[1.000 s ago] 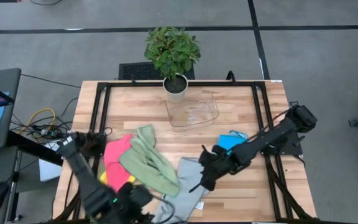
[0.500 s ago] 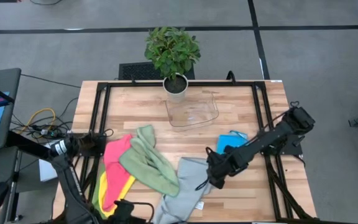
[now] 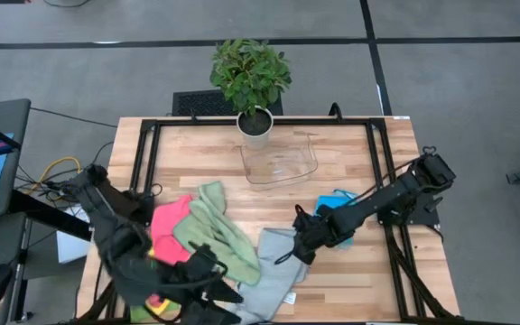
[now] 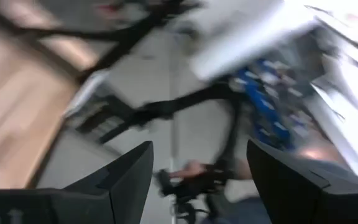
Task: Fold microfiber towels
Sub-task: Fold the light green microfiber cloth
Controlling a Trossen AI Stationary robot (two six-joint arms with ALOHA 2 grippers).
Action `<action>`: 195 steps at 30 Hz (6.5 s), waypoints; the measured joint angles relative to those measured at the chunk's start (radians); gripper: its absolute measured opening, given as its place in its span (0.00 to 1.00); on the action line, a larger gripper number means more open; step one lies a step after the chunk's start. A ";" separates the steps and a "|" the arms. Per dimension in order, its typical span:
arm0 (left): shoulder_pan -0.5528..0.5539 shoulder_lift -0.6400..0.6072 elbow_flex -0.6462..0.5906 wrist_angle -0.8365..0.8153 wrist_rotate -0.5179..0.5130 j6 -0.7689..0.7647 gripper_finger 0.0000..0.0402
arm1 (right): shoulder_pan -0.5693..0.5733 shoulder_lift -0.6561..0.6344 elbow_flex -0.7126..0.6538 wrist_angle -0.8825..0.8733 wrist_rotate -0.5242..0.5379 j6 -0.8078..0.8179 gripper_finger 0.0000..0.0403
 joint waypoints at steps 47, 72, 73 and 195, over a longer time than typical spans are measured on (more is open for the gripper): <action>-0.004 -0.820 -1.238 -0.047 -0.383 -0.665 0.63 | -0.161 0.461 0.680 0.247 0.025 -0.456 0.52; -0.002 -0.862 -1.238 -0.074 -0.459 -0.607 0.63 | -0.209 0.653 0.867 0.126 0.054 -0.452 0.32; -0.002 -0.862 -1.238 -0.074 -0.459 -0.607 0.63 | -0.205 0.643 0.866 0.108 0.051 -0.454 0.25; 0.016 -0.024 -1.109 -0.066 0.057 0.529 0.67 | 0.352 0.393 0.497 0.223 0.107 -0.035 0.02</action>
